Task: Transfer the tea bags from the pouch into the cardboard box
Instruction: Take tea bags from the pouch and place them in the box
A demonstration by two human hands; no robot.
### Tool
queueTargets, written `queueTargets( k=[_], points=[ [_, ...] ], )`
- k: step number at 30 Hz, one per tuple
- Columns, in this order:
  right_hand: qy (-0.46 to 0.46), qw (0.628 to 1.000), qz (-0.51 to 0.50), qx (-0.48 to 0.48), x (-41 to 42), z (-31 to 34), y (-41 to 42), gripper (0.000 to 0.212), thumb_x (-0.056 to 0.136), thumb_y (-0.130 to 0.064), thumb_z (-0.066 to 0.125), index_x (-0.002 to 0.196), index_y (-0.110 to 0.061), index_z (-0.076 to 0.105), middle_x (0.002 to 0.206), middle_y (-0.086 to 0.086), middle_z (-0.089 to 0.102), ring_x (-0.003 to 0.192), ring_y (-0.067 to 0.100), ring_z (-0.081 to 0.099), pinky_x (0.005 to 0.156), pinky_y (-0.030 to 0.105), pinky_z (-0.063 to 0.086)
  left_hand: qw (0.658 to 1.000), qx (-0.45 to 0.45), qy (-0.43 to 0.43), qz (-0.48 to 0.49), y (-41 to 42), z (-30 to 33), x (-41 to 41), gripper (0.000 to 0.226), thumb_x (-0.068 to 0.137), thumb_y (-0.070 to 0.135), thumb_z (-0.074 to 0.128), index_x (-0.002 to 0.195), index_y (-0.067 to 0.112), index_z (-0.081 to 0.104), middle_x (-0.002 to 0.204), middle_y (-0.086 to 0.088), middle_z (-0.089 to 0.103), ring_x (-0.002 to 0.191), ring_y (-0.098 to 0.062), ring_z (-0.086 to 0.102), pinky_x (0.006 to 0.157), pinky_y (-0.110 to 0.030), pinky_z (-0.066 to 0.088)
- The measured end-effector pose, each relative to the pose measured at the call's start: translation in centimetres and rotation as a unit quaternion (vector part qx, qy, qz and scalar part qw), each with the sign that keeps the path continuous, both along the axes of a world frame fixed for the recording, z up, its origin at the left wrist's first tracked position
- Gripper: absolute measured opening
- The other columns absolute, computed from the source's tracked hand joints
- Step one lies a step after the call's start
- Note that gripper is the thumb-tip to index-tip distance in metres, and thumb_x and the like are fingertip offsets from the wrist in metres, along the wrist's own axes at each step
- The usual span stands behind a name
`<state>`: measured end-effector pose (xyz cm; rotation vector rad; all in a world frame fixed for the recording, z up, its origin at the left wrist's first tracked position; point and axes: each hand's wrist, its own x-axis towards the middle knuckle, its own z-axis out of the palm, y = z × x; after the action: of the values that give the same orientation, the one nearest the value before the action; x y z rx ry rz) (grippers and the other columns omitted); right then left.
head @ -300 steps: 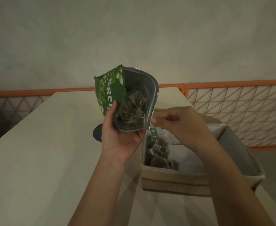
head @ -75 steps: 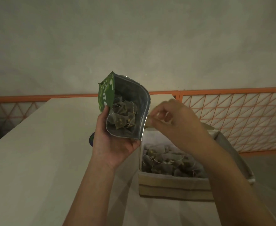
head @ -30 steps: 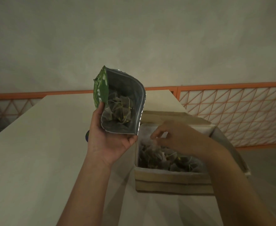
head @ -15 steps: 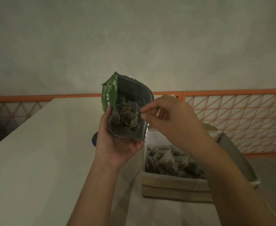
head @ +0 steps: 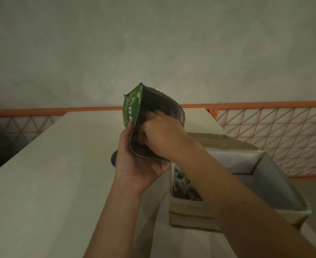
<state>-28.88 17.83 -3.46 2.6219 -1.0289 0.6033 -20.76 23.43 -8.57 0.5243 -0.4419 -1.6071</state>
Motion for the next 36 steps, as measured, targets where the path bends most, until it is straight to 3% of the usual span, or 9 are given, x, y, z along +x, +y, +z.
queueTargets(
  k=[4, 6, 12, 18, 22, 26, 30, 33, 36],
  points=[
    [-0.12, 0.983, 0.055, 0.124, -2.2, 1.2, 1.1, 0.002, 0.087, -0.018, 0.062, 0.087, -0.018, 0.06, 0.097, -0.002, 0.059, 0.089, 0.016, 0.058, 0.071, 0.03, 0.049, 1.0, 0.006, -0.008, 0.013, -0.1, 0.0, 0.0, 0.064, 0.087, 0.066, 0.054, 0.131, 0.021, 0.067, 0.131, -0.01, 0.068, 0.116, -0.027, 0.065, 0.098, -0.038, 0.049],
    [-0.221, 0.952, 0.078, 0.197, -3.9, 2.1, 2.0, 0.01, 0.084, -0.013, 0.064, 0.084, -0.017, 0.055, 0.087, -0.003, 0.062, 0.079, 0.013, 0.061, 0.065, 0.028, 0.049, 1.0, 0.002, -0.009, 0.01, -0.1, -0.1, -0.1, 0.063, 0.087, 0.065, 0.055, 0.128, 0.02, 0.07, 0.125, -0.01, 0.07, 0.106, -0.027, 0.066, 0.087, -0.036, 0.051],
    [-0.431, 0.852, 0.12, 0.274, -9.4, 2.7, 3.8, 0.019, 0.084, -0.009, 0.071, 0.091, -0.019, 0.056, 0.084, -0.003, 0.067, 0.078, 0.021, 0.066, 0.072, 0.043, 0.058, 1.0, -0.009, -0.01, -0.01, -0.4, -0.4, 0.0, 0.066, 0.088, 0.068, 0.053, 0.13, 0.02, 0.068, 0.126, -0.01, 0.067, 0.107, -0.026, 0.061, 0.089, -0.035, 0.045],
    [-0.373, 0.876, 0.014, 0.306, -12.2, 0.1, 3.8, 0.018, 0.08, -0.027, 0.076, 0.094, -0.027, 0.065, 0.081, -0.003, 0.064, 0.054, -0.002, 0.049, 0.051, 0.011, 0.042, 1.0, -0.021, -0.012, -0.015, -0.5, -0.7, 0.0, 0.063, 0.087, 0.068, 0.052, 0.124, 0.02, 0.071, 0.123, -0.009, 0.067, 0.101, -0.025, 0.062, 0.087, -0.034, 0.044],
    [-0.306, 0.907, -0.038, 0.288, -12.4, -1.8, 3.6, 0.01, 0.083, -0.039, 0.07, 0.086, -0.031, 0.066, 0.084, -0.013, 0.064, 0.071, -0.004, 0.055, 0.058, 0.006, 0.042, 1.0, -0.021, -0.012, -0.013, -0.4, -0.8, 0.0, 0.064, 0.087, 0.069, 0.052, 0.124, 0.02, 0.072, 0.121, -0.009, 0.068, 0.1, -0.025, 0.064, 0.09, -0.035, 0.044],
    [-0.333, 0.908, -0.044, 0.249, -11.7, -1.7, 3.5, 0.005, 0.086, -0.032, 0.068, 0.085, -0.028, 0.068, 0.088, -0.015, 0.063, 0.082, -0.002, 0.054, 0.064, 0.004, 0.041, 1.0, -0.02, -0.012, -0.015, -0.5, -0.8, 0.0, 0.065, 0.086, 0.07, 0.053, 0.125, 0.021, 0.071, 0.12, -0.009, 0.069, 0.099, -0.025, 0.065, 0.087, -0.035, 0.046],
    [-0.326, 0.918, -0.043, 0.222, -11.2, -1.4, 3.5, 0.013, 0.086, -0.016, 0.07, 0.084, -0.029, 0.066, 0.082, -0.015, 0.062, 0.078, -0.001, 0.055, 0.062, 0.002, 0.041, 1.0, -0.016, -0.011, -0.014, -0.4, -0.6, 0.0, 0.065, 0.086, 0.069, 0.052, 0.127, 0.021, 0.07, 0.12, -0.009, 0.068, 0.099, -0.025, 0.064, 0.087, -0.035, 0.046],
    [-0.277, 0.935, -0.071, 0.211, -11.0, -2.0, 3.4, 0.017, 0.086, -0.019, 0.07, 0.083, -0.035, 0.062, 0.079, -0.019, 0.06, 0.07, -0.005, 0.055, 0.063, 0.002, 0.042, 1.0, -0.014, -0.003, -0.01, -0.3, -0.6, 0.0, 0.067, 0.086, 0.069, 0.054, 0.131, 0.021, 0.068, 0.122, -0.01, 0.068, 0.1, -0.026, 0.064, 0.088, -0.035, 0.046],
    [-0.349, 0.92, -0.032, 0.175, -10.3, -2.0, 3.7, 0.017, 0.087, -0.013, 0.068, 0.088, -0.029, 0.065, 0.081, -0.016, 0.06, 0.074, -0.006, 0.054, 0.063, 0.005, 0.042, 1.0, -0.012, -0.009, -0.01, -0.2, -0.4, -0.1, 0.07, 0.087, 0.069, 0.053, 0.136, 0.021, 0.063, 0.126, -0.01, 0.066, 0.102, -0.026, 0.063, 0.084, -0.035, 0.048]
  ],
)
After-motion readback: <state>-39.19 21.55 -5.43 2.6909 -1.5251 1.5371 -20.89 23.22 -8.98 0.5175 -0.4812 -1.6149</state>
